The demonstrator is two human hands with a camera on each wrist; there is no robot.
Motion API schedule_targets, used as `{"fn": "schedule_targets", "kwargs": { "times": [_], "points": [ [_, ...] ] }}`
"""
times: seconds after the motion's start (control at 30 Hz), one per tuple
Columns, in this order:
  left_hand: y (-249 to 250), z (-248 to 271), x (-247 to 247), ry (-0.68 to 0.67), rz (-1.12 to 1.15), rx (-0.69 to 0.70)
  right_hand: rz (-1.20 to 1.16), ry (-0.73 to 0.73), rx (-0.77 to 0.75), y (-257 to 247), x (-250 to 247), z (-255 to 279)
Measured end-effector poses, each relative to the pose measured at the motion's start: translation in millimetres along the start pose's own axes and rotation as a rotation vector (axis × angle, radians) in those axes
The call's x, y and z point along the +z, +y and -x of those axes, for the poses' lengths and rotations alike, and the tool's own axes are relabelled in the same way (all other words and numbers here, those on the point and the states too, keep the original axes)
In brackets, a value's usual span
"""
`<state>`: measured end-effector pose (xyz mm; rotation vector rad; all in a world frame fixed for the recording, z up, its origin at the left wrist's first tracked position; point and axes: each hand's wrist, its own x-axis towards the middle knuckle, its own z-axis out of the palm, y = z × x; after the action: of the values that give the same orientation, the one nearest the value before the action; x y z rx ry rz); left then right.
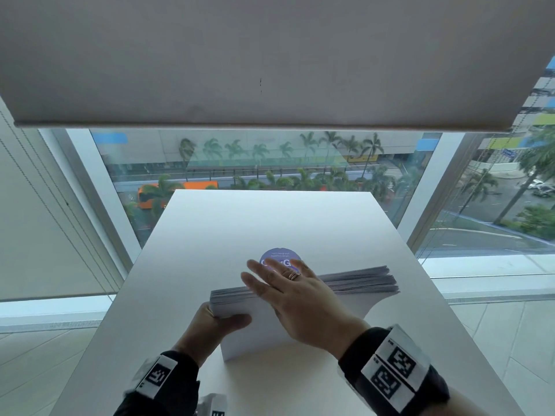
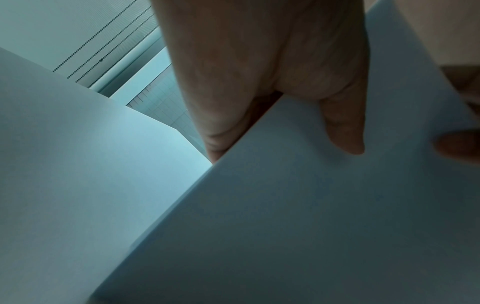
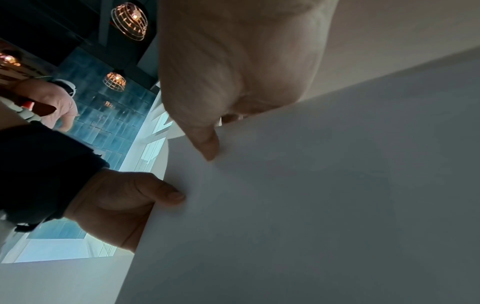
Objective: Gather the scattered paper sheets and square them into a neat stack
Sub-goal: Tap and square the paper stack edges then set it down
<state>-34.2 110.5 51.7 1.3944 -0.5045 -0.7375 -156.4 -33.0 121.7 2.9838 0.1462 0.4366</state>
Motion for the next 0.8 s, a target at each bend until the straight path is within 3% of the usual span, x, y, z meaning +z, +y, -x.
{"fn": "schedule_targets", "kwargs": {
  "times": [0.27,0.43,0.73,0.8],
  "points": [
    [-0.2,-1.0,-2.3,-0.007,0.004,0.012,-0.115,-0.141,-0.007,0.2,-5.1,-7.5],
    [-0.4,-1.0,-0.6,0.006,0.016,0.013,-0.117,-0.14,0.069,9.8,-8.0,1.9],
    [1.2,0.0,-0.8,0.003,0.03,0.022,-0.052,-0.159,0.383,43.2,-20.2,41.1],
    [2.7,0.0,-0.6,-0.004,0.028,0.025,-0.084,-0.227,0.464,48.3,-21.7,46.3]
  ]
}}
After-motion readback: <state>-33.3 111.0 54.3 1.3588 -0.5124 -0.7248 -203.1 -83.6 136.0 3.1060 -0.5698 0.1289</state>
